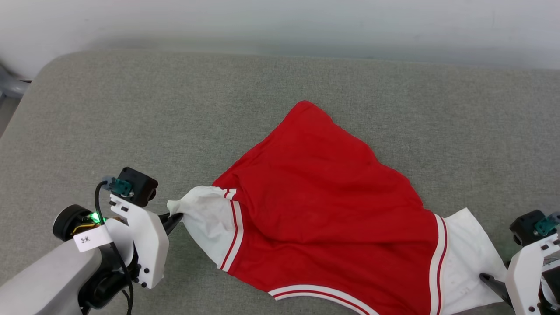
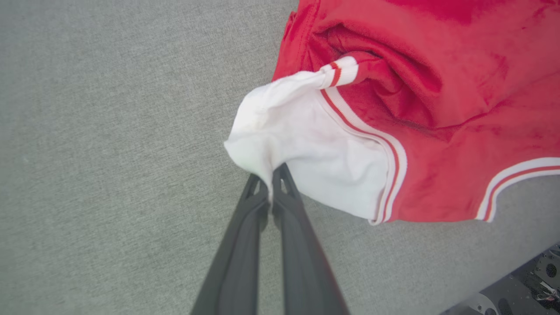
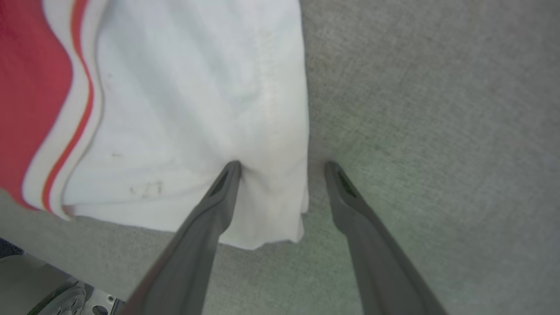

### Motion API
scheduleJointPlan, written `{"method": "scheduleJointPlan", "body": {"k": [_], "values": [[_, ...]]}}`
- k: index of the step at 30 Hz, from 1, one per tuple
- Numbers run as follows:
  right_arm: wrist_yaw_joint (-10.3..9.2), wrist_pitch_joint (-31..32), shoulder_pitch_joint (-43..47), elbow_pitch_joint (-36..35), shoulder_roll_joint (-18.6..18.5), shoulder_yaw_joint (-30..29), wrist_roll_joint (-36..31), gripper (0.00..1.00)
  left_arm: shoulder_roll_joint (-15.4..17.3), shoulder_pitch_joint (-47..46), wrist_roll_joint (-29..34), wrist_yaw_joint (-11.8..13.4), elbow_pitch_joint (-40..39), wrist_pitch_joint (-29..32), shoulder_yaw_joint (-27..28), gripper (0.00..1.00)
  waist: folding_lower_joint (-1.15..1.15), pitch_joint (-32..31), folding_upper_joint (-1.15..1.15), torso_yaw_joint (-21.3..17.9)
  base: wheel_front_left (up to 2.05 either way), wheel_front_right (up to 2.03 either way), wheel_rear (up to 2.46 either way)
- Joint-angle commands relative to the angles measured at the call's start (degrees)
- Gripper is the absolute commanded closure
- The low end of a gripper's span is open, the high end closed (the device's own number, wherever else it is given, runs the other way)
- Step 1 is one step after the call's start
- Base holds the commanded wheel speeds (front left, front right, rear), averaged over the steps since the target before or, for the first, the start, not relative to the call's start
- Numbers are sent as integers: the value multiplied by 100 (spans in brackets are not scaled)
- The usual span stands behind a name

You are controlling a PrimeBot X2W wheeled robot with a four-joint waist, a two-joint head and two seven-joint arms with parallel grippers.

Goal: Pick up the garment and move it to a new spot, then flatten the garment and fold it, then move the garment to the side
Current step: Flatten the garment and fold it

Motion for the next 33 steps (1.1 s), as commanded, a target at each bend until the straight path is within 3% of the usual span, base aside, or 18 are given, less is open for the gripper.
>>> {"method": "scheduleJointPlan", "body": {"k": [1,8,9,10,11,16,22,33], "values": [[-5,-53,-52,213,96,178,10,0,-54,-65,16,-30,24,-40,5,100,-1,75,0,42,0,0,0],[5,-379,-68,811,265,899,283,0,-92,-4,-17,-83,130,-114,-21,100,-1,64,0,27,0,0,0],[5,-464,-97,824,271,945,348,52,-84,33,-35,-89,139,-140,-16,100,-1,32,0,9,0,0,0],[5,-574,-141,818,259,965,376,92,-76,64,-40,-86,138,-177,-9,100,-1,-1,0,-9,0,0,0],[5,-673,-189,800,218,998,366,100,-72,95,-49,-90,131,-220,5,100,-1,-40,0,-26,0,0,0],[3,-1230,-283,634,48,919,473,100,16,246,-76,-100,-28,-448,65,100,-1,-295,0,-105,0,0,0],[-5,-1738,-209,306,-4,387,762,100,216,336,-70,-35,-619,-782,245,100,-1,-603,0,-159,0,0,0],[-5,-2448,-406,-898,309,-788,801,100,595,-161,235,-63,-1758,-1376,797,100,-1,-945,0,-197,0,0,0]]}}
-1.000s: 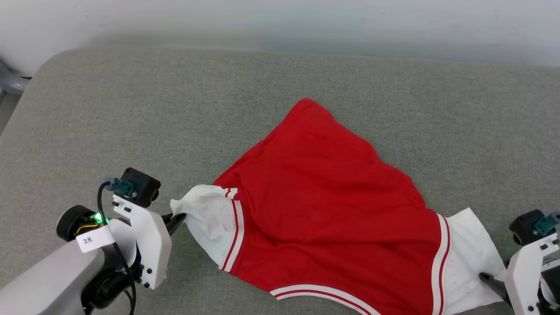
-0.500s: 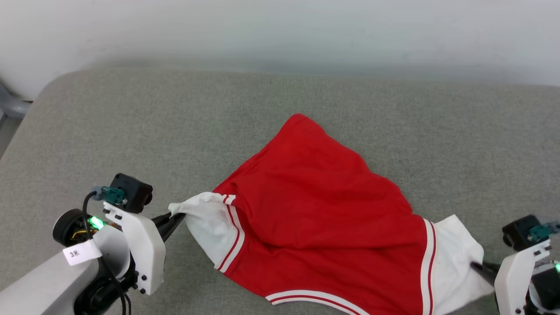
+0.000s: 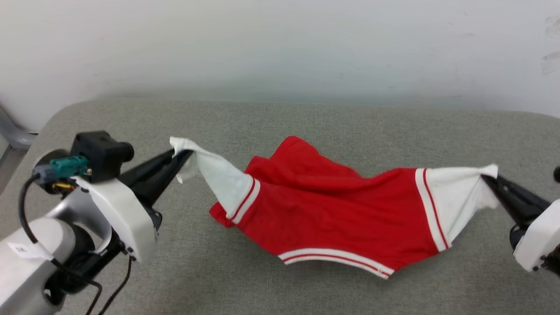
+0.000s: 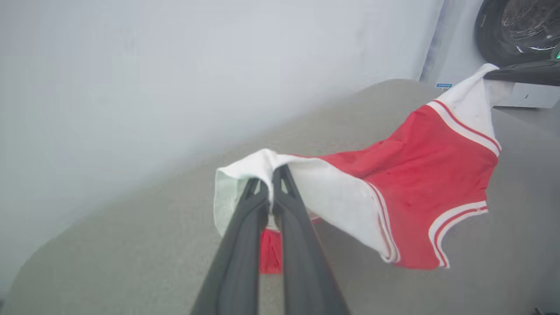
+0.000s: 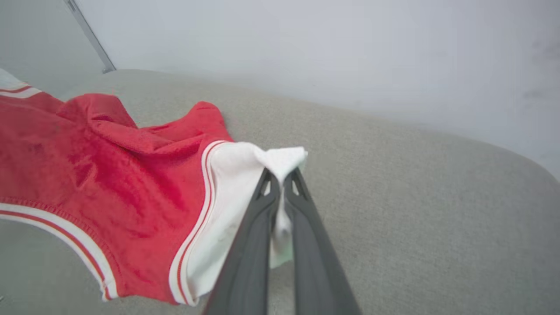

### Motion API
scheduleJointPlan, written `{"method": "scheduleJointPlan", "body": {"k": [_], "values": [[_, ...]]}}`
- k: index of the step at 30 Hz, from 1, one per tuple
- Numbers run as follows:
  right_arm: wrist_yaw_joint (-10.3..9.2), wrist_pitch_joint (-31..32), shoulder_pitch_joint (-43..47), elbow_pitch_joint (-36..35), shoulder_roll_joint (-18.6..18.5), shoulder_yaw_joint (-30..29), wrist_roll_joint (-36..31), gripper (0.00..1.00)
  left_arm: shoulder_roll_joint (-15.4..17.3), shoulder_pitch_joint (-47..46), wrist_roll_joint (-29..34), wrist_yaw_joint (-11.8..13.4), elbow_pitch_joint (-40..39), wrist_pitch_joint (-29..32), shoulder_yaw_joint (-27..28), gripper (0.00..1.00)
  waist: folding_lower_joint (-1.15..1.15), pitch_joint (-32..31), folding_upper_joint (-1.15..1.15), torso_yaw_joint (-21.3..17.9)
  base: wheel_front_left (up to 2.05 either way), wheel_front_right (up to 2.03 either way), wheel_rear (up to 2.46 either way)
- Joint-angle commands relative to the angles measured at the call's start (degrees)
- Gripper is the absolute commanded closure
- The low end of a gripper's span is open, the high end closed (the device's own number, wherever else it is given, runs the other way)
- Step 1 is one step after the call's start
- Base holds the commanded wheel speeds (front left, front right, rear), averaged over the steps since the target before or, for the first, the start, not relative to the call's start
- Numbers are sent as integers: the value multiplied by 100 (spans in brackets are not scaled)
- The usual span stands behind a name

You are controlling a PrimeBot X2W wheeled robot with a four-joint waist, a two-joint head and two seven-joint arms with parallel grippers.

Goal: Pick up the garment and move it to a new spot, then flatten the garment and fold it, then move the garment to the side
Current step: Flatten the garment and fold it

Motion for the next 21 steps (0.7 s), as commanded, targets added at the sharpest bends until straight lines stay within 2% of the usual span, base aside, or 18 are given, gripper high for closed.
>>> {"method": "scheduleJointPlan", "body": {"k": [1,7,8,11,21], "values": [[-5,-136,-176,-152,95,-259,-111,100,-16,-215,88,-39,-94,-120,119,100,0,-30,0,-1,0,0,0],[-4,-185,-476,-555,359,-735,-307,100,-229,-791,300,-164,-79,-343,320,100,0,-49,0,19,0,0,0],[-5,-110,-859,-841,525,-955,-465,100,-517,-1240,571,-239,86,-596,413,100,0,14,0,-17,0,0,0],[-4,-43,-1219,-951,682,-1048,-571,100,-696,-1553,716,-286,270,-689,447,100,0,106,0,-58,0,0,0],[-5,314,-2802,-571,786,-910,-828,100,-1330,-2770,988,-301,1092,-797,634,100,0,941,0,-56,0,0,0]]}}
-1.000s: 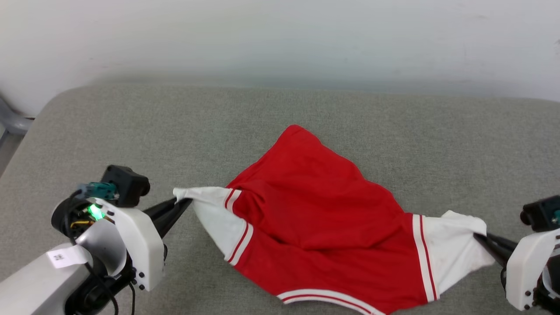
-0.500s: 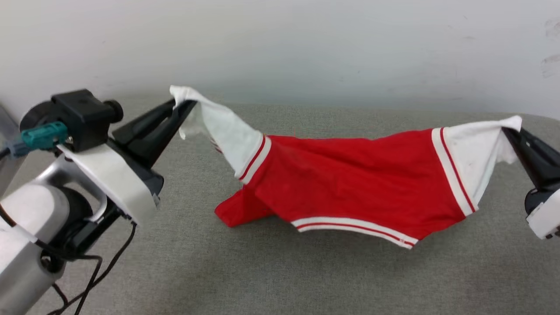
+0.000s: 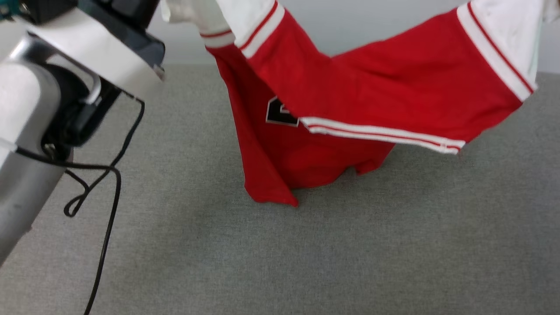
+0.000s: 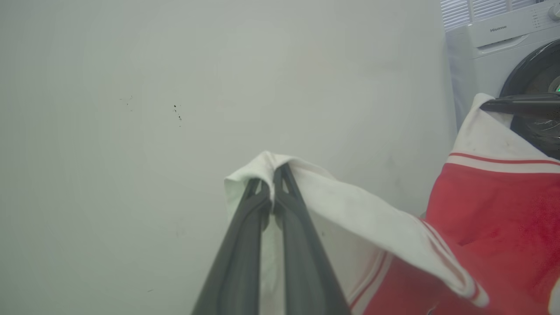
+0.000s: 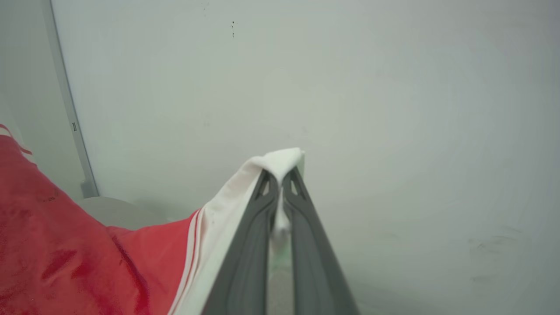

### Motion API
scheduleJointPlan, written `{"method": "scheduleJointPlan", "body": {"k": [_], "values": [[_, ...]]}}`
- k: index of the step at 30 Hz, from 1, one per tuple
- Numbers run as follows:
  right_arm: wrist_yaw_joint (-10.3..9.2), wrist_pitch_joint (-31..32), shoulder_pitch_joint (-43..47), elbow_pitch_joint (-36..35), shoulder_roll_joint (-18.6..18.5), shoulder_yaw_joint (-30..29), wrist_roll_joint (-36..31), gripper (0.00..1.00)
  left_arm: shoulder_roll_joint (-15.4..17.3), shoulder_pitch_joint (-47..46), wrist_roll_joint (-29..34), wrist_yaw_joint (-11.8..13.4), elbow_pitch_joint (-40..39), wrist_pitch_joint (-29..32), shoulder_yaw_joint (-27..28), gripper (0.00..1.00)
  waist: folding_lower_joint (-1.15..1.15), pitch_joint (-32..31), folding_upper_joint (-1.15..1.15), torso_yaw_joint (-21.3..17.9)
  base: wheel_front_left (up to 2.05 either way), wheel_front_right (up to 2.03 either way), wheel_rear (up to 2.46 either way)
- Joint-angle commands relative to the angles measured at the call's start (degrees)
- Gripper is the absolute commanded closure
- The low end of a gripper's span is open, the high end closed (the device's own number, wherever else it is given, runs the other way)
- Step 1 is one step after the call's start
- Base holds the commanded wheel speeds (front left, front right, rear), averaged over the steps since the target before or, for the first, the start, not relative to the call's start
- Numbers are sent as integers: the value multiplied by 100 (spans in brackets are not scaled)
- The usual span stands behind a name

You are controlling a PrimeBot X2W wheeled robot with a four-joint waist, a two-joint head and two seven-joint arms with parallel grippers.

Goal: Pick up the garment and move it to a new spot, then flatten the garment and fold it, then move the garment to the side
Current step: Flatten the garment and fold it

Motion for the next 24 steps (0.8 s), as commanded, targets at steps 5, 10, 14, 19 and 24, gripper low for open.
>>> {"method": "scheduleJointPlan", "body": {"k": [5,10,14,19,24], "values": [[-4,69,-1239,472,-20,-31,-116,100,-275,-952,219,-140,629,-126,155,100,0,800,0,60,0,0,0],[-4,36,-2487,1058,-12,57,-345,100,-498,-1846,385,-323,1264,-311,268,100,0,1273,0,101,0,0,0],[-5,-36,-3426,1595,36,175,-501,100,-634,-2578,499,-475,1864,-506,356,100,0,1614,0,131,0,0,0],[-4,-236,-4424,2205,85,413,-688,100,-784,-3230,540,-583,2514,-780,423,100,0,1931,0,167,0,0,0],[-5,-517,-4990,2826,216,625,-707,100,-868,-3500,533,-660,2948,-1032,460,100,0,2150,0,196,0,0,0]]}}
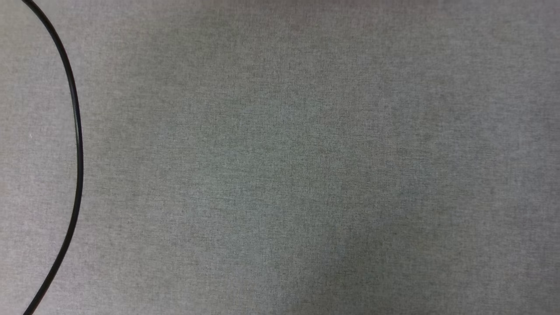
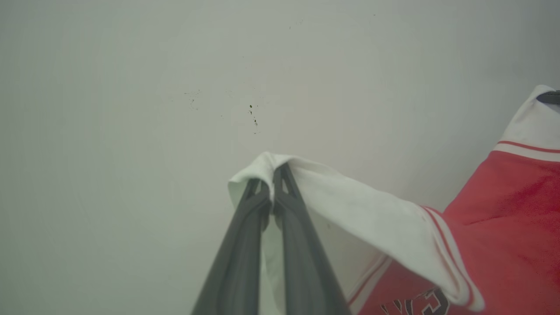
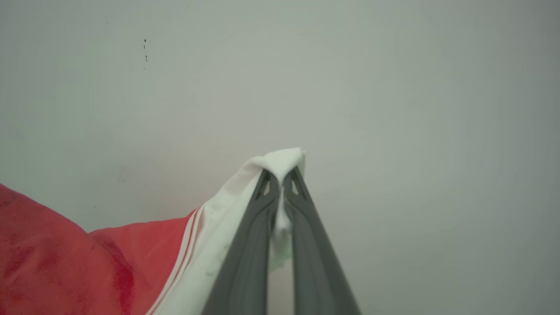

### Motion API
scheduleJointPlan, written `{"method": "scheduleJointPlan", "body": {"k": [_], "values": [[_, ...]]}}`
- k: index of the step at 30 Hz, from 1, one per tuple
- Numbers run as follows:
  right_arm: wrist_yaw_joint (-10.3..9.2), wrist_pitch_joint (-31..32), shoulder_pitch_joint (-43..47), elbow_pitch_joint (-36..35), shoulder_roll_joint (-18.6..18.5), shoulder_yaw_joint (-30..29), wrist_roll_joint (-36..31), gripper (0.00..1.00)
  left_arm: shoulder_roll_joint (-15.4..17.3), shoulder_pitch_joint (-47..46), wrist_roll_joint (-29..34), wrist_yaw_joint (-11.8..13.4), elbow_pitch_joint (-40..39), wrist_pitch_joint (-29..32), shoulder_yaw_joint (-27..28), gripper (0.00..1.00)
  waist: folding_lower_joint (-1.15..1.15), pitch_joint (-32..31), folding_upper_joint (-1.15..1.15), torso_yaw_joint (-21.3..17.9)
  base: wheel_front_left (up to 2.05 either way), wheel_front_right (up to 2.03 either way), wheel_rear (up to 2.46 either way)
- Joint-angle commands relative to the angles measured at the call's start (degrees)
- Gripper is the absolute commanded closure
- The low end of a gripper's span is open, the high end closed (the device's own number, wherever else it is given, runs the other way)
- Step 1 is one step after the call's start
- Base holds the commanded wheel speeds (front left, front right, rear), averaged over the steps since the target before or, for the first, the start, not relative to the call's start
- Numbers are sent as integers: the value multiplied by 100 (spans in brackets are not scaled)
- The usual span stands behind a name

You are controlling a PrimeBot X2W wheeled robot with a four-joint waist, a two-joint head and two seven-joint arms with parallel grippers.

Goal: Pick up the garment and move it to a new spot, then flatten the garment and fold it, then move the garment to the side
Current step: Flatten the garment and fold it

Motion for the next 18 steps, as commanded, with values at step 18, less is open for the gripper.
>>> {"method": "scheduleJointPlan", "body": {"k": [18], "values": [[-6,-1214,2095,715,-381,1308,854,100,-64,2797,-150,149,-57,-246,283,100,-2,-477,0,0,0,0,0]]}}
